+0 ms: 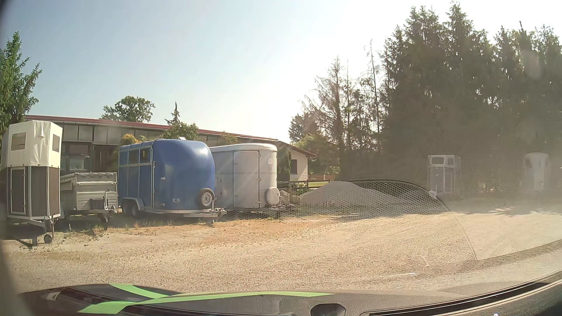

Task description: Follow the waypoints while adhering to traffic rules and regulations

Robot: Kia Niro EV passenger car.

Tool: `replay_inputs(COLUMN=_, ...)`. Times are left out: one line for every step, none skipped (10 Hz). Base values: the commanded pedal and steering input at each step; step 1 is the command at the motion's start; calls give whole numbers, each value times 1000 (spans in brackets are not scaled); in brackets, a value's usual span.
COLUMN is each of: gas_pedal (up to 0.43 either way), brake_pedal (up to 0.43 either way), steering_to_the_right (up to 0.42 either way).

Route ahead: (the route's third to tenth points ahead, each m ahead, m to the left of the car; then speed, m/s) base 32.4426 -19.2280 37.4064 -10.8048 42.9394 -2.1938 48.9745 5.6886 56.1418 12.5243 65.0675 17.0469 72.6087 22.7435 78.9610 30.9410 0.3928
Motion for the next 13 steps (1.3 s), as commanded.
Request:
replay_inputs(gas_pedal=8, brake_pedal=0, steering_to_the_right=385)
replay_inputs(gas_pedal=20, brake_pedal=0, steering_to_the_right=419)
replay_inputs(gas_pedal=20, brake_pedal=0, steering_to_the_right=450)
replay_inputs(gas_pedal=28, brake_pedal=0, steering_to_the_right=492)
replay_inputs(gas_pedal=47, brake_pedal=0, steering_to_the_right=525)
replay_inputs(gas_pedal=59, brake_pedal=0, steering_to_the_right=551)
replay_inputs(gas_pedal=67, brake_pedal=0, steering_to_the_right=565)
replay_inputs(gas_pedal=98, brake_pedal=0, steering_to_the_right=579)
replay_inputs(gas_pedal=98, brake_pedal=0, steering_to_the_right=597)
replay_inputs(gas_pedal=98, brake_pedal=0, steering_to_the_right=614)
replay_inputs(gas_pedal=98, brake_pedal=0, steering_to_the_right=639)
replay_inputs(gas_pedal=98, brake_pedal=0, steering_to_the_right=655)
replay_inputs(gas_pedal=98, brake_pedal=0, steering_to_the_right=657)
